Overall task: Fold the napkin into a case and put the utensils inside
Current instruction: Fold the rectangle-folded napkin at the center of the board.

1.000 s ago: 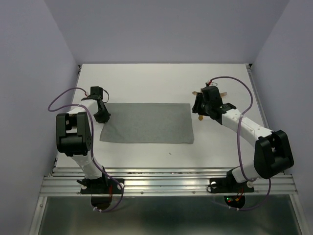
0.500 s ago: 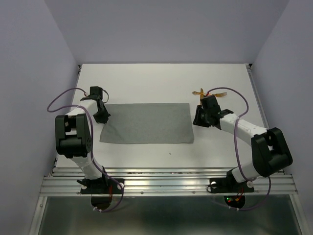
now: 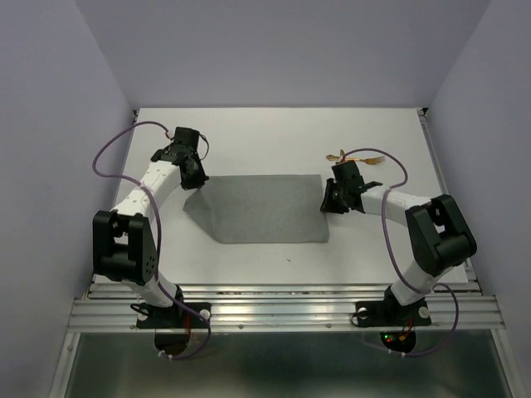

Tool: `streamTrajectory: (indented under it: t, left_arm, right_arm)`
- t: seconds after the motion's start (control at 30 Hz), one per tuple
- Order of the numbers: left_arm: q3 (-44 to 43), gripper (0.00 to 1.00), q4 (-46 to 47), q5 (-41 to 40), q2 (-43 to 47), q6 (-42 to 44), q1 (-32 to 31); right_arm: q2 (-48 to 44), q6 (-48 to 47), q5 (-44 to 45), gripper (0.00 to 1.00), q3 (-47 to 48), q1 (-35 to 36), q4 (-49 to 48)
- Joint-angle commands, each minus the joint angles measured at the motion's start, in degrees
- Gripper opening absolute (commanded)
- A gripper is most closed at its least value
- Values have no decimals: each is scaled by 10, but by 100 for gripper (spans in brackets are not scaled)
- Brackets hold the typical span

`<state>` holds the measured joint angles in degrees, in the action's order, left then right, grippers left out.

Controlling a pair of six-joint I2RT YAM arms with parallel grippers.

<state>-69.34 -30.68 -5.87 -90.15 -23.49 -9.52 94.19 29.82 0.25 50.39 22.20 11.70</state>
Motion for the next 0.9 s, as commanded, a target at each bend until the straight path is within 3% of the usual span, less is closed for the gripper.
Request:
streamTrajectory:
  t: [0.0, 0.2, 0.4, 0.87]
  left_arm:
    - [-34, 0, -34, 2, 23, -26, -42]
    - [-69, 0, -29, 25, 13, -68, -116]
    - [-131, 0, -24, 43, -48, -98, -193]
    - [-272, 0, -18, 89, -190, -144, -281]
  right_arm:
    - [23, 2, 35, 26, 20, 3, -24]
    - [32, 2, 26, 16, 12, 3, -40]
    - [34, 22, 6, 15, 0, 3, -57]
    - [46, 48, -27, 13, -9, 3, -77]
